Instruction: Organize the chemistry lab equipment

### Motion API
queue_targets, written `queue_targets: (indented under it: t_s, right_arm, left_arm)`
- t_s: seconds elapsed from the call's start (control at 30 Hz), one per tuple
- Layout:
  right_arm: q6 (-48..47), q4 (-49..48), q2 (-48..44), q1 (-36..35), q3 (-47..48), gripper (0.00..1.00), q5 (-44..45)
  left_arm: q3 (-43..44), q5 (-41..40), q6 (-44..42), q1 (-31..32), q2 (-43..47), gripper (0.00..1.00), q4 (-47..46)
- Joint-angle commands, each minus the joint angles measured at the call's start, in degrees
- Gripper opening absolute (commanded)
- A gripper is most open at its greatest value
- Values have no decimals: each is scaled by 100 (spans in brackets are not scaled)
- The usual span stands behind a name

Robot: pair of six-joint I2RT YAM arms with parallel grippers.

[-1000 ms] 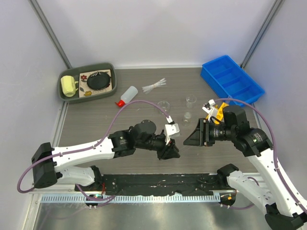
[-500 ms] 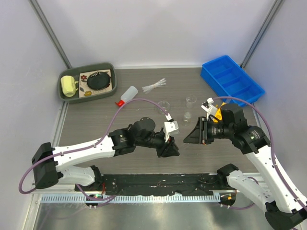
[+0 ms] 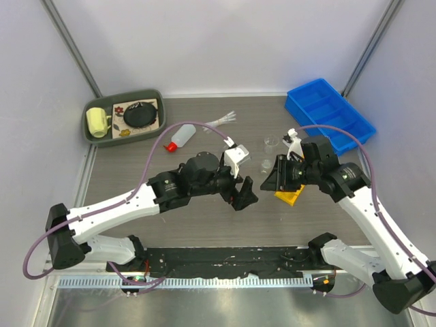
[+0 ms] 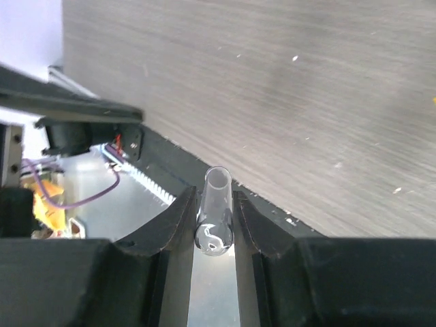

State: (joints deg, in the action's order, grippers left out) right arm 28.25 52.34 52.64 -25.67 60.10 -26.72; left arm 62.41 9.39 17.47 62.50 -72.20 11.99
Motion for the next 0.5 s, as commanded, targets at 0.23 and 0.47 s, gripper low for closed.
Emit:
queue_targets:
  t_s: [0.23,0.47]
  right_arm:
    - [-338,-101,1133,-17,1135,7,3324]
    - [-329,-224,2126,141,1654,5,4930]
  left_arm:
    - [44,-1783,1170,-19,839,89,1780]
    - [-457,-1660,1434,-19,1507,89,2000]
